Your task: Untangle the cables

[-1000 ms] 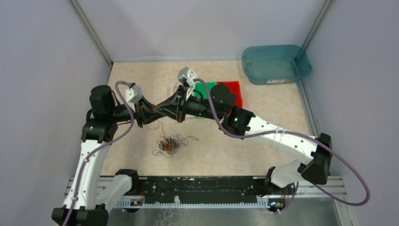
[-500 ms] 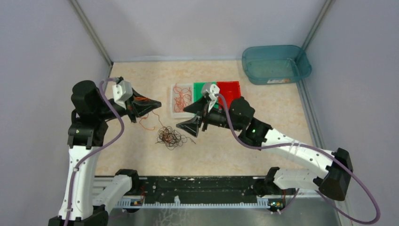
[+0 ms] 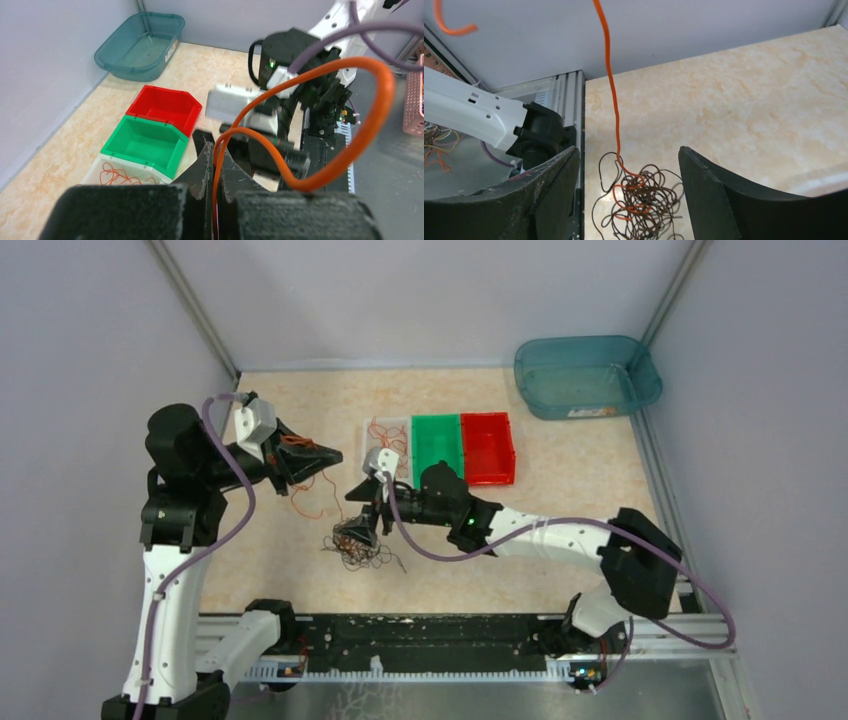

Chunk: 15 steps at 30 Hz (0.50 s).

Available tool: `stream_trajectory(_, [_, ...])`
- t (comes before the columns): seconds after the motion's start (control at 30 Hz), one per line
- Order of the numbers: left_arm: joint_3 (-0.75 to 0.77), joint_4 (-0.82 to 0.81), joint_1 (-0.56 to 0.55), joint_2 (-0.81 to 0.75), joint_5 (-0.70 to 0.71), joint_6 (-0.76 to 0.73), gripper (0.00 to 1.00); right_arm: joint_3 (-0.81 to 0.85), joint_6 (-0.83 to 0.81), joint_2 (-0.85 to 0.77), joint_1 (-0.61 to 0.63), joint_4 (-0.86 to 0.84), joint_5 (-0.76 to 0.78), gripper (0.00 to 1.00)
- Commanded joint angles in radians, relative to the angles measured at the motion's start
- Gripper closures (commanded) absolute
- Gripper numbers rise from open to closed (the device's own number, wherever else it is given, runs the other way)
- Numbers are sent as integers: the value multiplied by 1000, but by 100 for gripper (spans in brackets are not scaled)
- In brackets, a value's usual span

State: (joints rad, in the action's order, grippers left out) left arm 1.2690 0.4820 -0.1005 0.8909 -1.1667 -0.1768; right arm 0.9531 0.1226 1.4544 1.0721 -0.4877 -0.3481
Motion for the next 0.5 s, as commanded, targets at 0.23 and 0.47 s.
stream_trajectory(0.23, [113, -37, -5, 10, -6, 60, 100, 38, 21, 235, 26, -299, 73, 46])
stream_trajectory(0.47, [231, -64, -4, 31, 7, 94, 100, -66, 48, 286, 26, -360, 136, 53])
